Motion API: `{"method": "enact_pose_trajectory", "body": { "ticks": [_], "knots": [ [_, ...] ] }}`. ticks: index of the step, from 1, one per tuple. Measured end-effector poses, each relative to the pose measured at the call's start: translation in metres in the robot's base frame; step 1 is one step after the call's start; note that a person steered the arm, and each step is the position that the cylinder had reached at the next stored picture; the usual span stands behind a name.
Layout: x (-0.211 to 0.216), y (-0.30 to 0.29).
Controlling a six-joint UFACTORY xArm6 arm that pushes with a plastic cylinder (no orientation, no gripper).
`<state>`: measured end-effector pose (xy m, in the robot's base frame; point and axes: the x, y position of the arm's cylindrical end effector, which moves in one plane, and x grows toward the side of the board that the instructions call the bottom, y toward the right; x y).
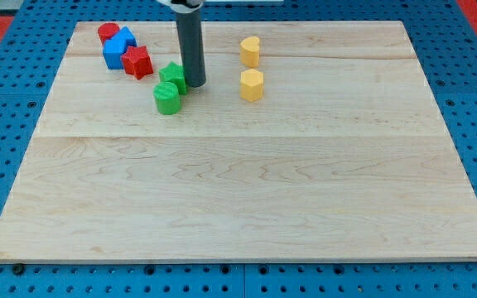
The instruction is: Push yellow hexagon to the top right of the board
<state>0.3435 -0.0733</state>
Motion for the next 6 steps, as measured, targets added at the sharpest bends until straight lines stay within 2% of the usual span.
{"method": "enact_pose_trajectory", "body": {
  "ticks": [3,5,6],
  "knots": [
    [0.021,-0.020],
    [0.019,0.079],
    [0.008,0.109]
  ]
}}
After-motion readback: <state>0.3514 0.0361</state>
